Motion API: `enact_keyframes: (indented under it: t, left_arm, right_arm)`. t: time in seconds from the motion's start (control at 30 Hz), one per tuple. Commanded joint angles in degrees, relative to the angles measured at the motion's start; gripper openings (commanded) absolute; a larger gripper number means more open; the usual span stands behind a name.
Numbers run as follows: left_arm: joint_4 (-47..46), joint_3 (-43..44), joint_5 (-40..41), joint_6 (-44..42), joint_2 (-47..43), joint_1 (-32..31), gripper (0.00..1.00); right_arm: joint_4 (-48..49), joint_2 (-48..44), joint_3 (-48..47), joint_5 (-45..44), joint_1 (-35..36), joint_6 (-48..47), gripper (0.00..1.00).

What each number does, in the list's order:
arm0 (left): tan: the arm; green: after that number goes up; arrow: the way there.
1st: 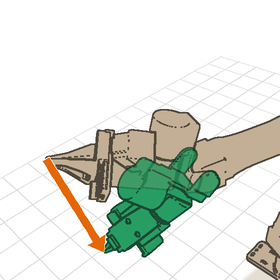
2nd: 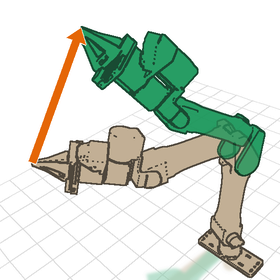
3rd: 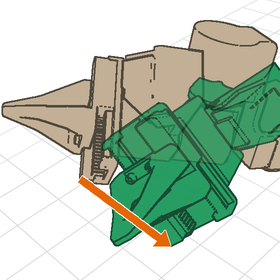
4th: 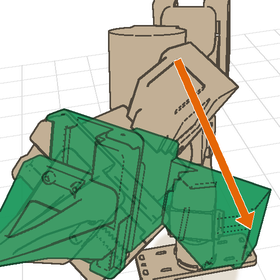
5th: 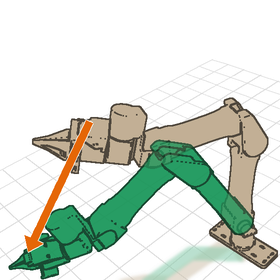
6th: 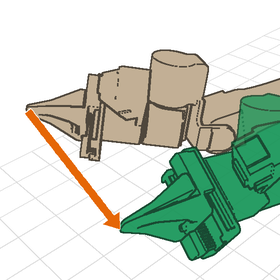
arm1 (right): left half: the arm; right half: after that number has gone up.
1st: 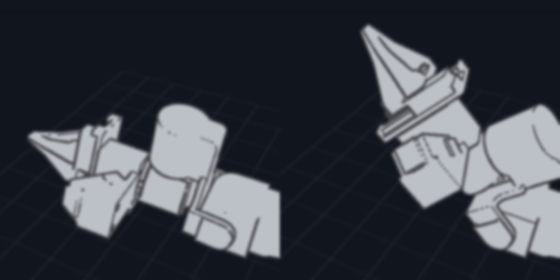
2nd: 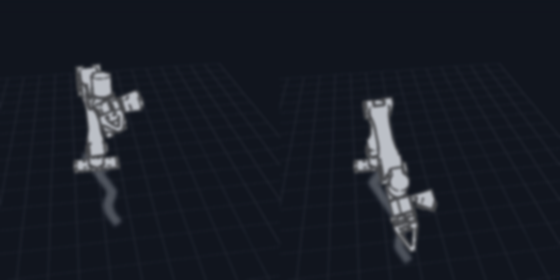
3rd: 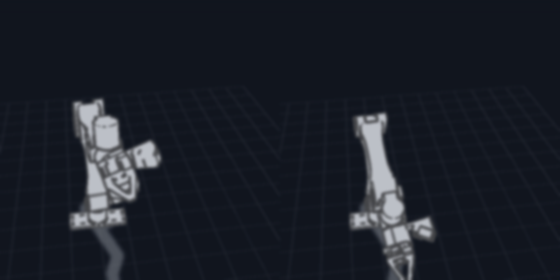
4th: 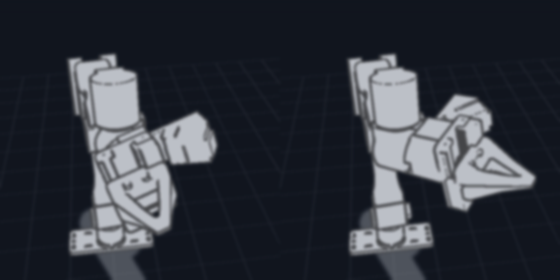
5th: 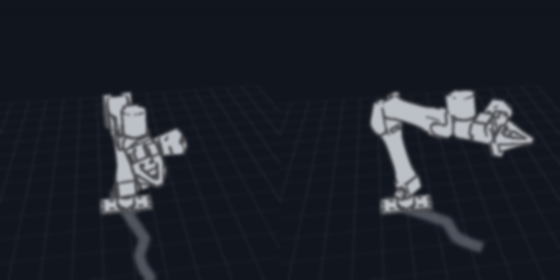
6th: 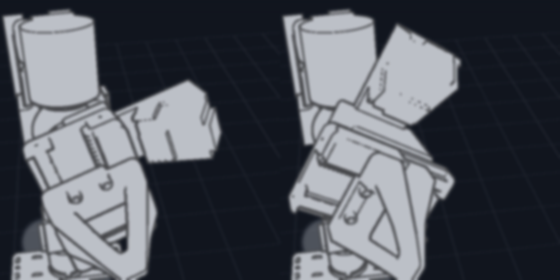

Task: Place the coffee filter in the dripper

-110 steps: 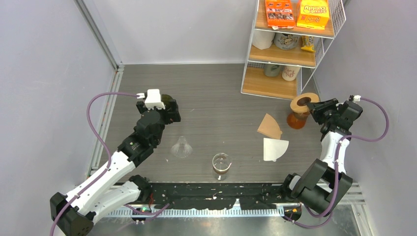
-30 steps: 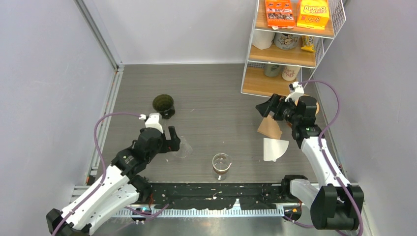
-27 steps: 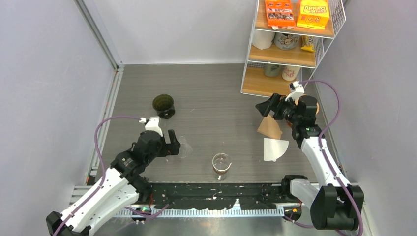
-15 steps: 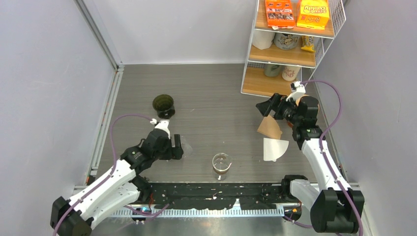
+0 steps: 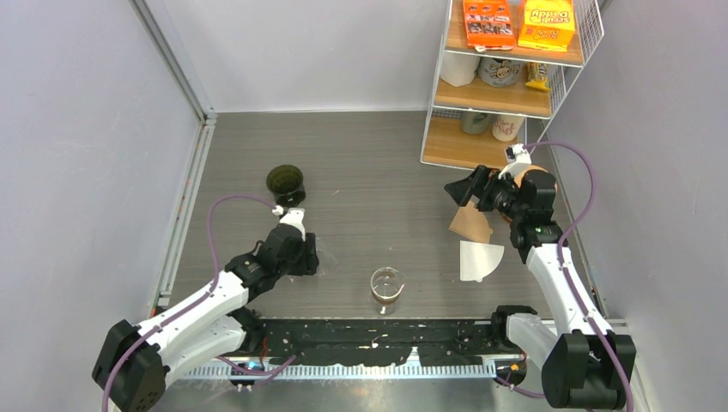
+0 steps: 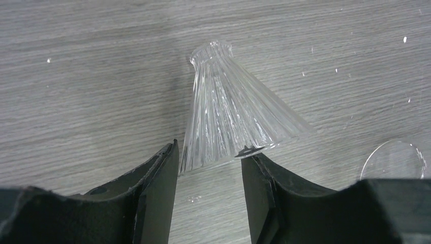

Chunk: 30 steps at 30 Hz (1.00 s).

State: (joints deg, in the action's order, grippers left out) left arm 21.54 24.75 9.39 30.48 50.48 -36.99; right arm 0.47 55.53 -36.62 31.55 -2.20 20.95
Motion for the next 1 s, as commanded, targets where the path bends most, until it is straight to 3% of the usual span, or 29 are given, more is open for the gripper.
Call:
enact_keyframes:
  t: [0.0, 0.2, 0.4, 0.5, 0.63, 0.83, 0.97]
  left_arm:
    - [-7.55, -0.87, 2.63, -1.66, 0.04, 0.30, 0.53]
    - [-9.96, -1.49, 6.54, -1.49, 1.31, 0.34, 0.41]
    - [-11.49, -0.17, 7.37, -1.00, 3.01, 0.34, 0.17]
    - [-10.79, 0.74, 7.36, -0.27, 3.30, 0.33, 0.00]
    - [-7.80, 2.57, 7.93, 0.27, 1.83, 0.34, 0.00]
    - [-2.41, 8.67, 0.96, 2.30, -1.03, 0.29, 0.00]
    - [5.47, 18.25, -3.75, 3.65, 2.54, 0.34, 0.00]
  right_arm:
    - [3.21, -1.74, -0.13, 2.03, 0.26, 0.45, 0.95]
    - [2.84, -2.64, 0.17, 2.33, 0.26, 0.43, 0.95]
    - [1.79, -2.79, 0.21, 2.11, 0.26, 0.02, 0.95]
    - [1.25, -2.84, 0.17, 2.12, 0.26, -0.37, 0.96]
    - [0.88, -3.04, 0.11, 2.09, 0.26, -0.75, 0.95]
    - [-0.92, -4.75, -0.82, 2.94, 1.31, -4.03, 0.95]
    - [-4.47, -5.70, -2.66, -1.84, 9.69, -8.98, 0.95]
